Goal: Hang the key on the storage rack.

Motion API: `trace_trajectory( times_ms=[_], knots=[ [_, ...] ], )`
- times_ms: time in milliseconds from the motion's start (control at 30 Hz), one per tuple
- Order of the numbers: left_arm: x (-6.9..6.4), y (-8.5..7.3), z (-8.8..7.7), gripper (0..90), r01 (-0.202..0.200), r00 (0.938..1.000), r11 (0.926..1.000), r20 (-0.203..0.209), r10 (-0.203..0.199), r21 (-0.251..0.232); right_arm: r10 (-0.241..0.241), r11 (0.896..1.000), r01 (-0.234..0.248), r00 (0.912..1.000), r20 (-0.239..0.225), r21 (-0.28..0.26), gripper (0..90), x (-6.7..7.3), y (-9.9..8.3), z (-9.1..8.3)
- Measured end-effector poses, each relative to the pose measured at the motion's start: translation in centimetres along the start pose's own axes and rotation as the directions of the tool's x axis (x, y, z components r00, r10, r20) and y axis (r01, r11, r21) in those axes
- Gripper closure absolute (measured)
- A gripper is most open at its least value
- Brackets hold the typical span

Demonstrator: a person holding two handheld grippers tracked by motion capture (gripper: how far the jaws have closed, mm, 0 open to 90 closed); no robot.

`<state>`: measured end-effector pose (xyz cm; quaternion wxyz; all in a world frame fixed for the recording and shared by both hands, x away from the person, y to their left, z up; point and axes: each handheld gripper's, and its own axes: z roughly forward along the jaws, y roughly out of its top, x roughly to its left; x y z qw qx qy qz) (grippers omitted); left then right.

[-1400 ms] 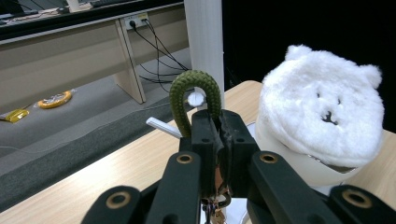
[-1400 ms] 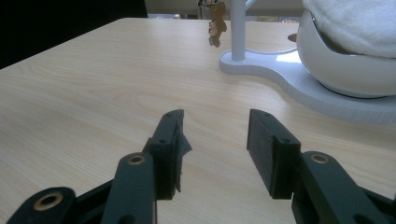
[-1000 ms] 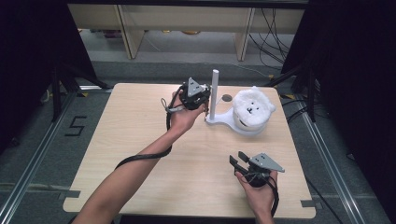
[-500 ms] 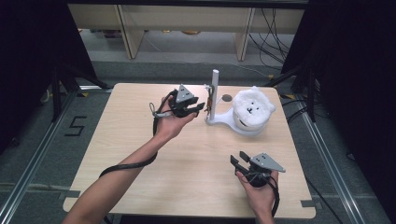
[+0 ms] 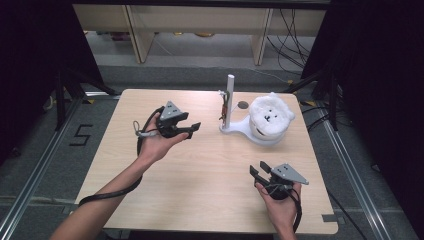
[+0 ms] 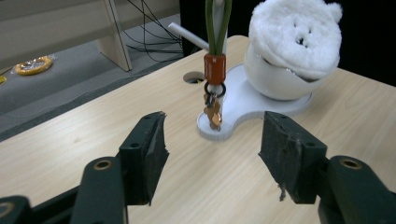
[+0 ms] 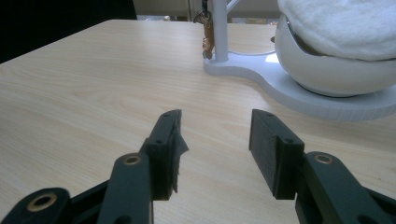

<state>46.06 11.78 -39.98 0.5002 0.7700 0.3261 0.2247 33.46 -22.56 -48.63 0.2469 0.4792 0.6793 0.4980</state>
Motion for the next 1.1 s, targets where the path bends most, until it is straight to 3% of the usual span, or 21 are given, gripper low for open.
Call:
trace_trajectory(
  times_ms=[67, 100, 200, 300, 400, 433, 467, 500, 533, 567, 600, 700, 733, 767, 800, 833, 867, 900, 1000, 1067, 1100],
  knots=[
    [0.2, -0.6, -0.9, 37.8, 0.007, 1.0, 1.0, -0.003, -0.007, -0.003, -0.013, 1.0, 0.013, 0.9999, -0.003, -0.003, 54.3, -0.3, 0.0, 0.0],
    [0.5, -1.2, -1.8, 37.5, 0.007, 0.9999, 0.9999, -0.01, -0.007, -0.012, 0.02, 1.0, -0.02, 0.9998, 0.01, 0.002, 54.0, -0.1, 0.0, -0.1],
    [0.8, -2.2, -3.2, 37.3, 0.019, 0.9994, 0.9996, -0.027, -0.02, -0.022, -0.012, 1.0, 0.012, 0.9999, 0.005, -0.001, 53.7, -0.7, 0.0, -0.1],
    [1.1, -3.0, -4.1, 37.2, 0.011, 0.9992, 0.9997, -0.037, -0.012, -0.022, -0.012, 1.0, 0.012, 0.9996, 0.024, 0.003, 53.4, -0.9, 0.0, -0.3],
    [1.8, -5.1, -5.8, 37.0, 0.013, 0.9971, 0.9997, -0.075, -0.014, -0.021, -0.014, 1.0, 0.014, 0.9992, 0.037, 0.001, 53.0, -1.3, 0.0, -0.4],
    [1.8, -5.1, -5.8, 36.9, 0.013, 0.9971, 0.9997, -0.075, -0.014, -0.021, -0.014, 1.0, 0.014, 0.9992, 0.037, 0.001, 53.0, -1.3, 0.0, -0.4],
    [2.1, -5.9, -6.4, 36.9, 0.011, 0.9958, 0.9998, -0.09, -0.013, -0.017, 0.009, 1.0, -0.01, 0.999, 0.043, 0.016, 52.9, -1.2, 0.0, -0.5],
    [2.4, -7.2, -7.1, 36.8, 0.037, 0.9939, 0.9991, -0.103, -0.039, -0.021, -0.003, 1.0, 0.003, 0.9996, 0.029, -0.003, 52.8, -1.5, -0.1, -0.3],
    [2.6, -7.9, -7.5, 36.6, 0.046, 0.993, 0.9986, -0.108, -0.048, -0.025, 0.043, 0.999, -0.043, 0.9982, 0.041, 0.011, 52.7, -1.2, -0.2, -0.5],
    [2.7, -8.7, -8.0, 36.6, 0.053, 0.992, 0.9984, -0.113, -0.055, -0.022, 0.029, 1.0, -0.029, 0.9985, 0.047, 0.004, 52.6, -1.3, -0.2, -0.4],
    [2.8, -9.4, -8.4, 36.4, 0.069, 0.9904, 0.9971, -0.118, -0.072, -0.031, -0.006, 1.0, 0.005, 0.9993, 0.037, 0.012, 52.6, -1.8, -0.2, -0.4],
    [3.0, -11.9, -9.2, 36.0, 0.118, 0.9832, 0.9911, -0.133, -0.126, -0.061, 0.005, 1.0, -0.006, 0.9987, 0.052, 0.019, 52.2, -1.8, -0.4, -0.3],
    [3.0, -11.9, -9.2, 35.8, 0.118, 0.9832, 0.9911, -0.133, -0.126, -0.061, 0.005, 1.0, -0.006, 0.9987, 0.052, 0.019, 52.2, -1.8, -0.4, -0.3],
    [3.0, -13.4, -9.6, 35.5, 0.149, 0.9751, 0.9868, -0.156, -0.157, -0.063, 0.016, 1.0, -0.017, 0.9993, 0.033, 0.02, 51.8, -2.0, -0.5, -0.1],
    [3.0, -14.2, -9.7, 35.2, 0.16, 0.9718, 0.9843, -0.163, -0.17, -0.076, 0.008, 1.0, -0.009, 0.9991, 0.041, 0.02, 51.8, -2.0, -0.5, -0.1],
    [3.0, -14.8, -9.9, 35.0, 0.163, 0.9682, 0.9837, -0.179, -0.175, -0.075, 0.044, 0.998, -0.047, 0.9972, 0.061, 0.036, 51.6, -1.7, -0.6, -0.2],
    [3.1, -15.4, -9.9, 34.9, 0.167, 0.9668, 0.982, -0.181, -0.181, -0.088, 0.031, 0.999, -0.033, 0.9979, 0.056, 0.031, 51.5, -1.9, -0.7, -0.1],
    [3.1, -15.9, -10.0, 34.8, 0.174, 0.9632, 0.9802, -0.191, -0.19, -0.094, 0.006, 1.0, -0.008, 0.9988, 0.049, 0.025, 51.4, -2.1, -0.7, 0.0],
    [3.4, -17.0, -10.2, 34.2, 0.2, 0.9538, 0.9729, -0.204, -0.22, -0.116, 0.018, 0.999, -0.02, 0.9988, 0.045, 0.043, 51.1, -2.1, -0.8, -0.1],
    [3.6, -17.1, -10.3, 33.7, 0.2, 0.9523, 0.9725, -0.21, -0.222, -0.119, 0.039, 0.998, -0.041, 0.9977, 0.056, 0.048, 51.0, -2.0, -0.9, -0.1],
    [3.6, -17.1, -10.4, 33.3, 0.2, 0.9507, 0.9725, -0.216, -0.222, -0.119, 0.017, 0.999, -0.019, 0.9986, 0.049, 0.042, 50.9, -2.2, -0.9, 0.0]
  ],
)
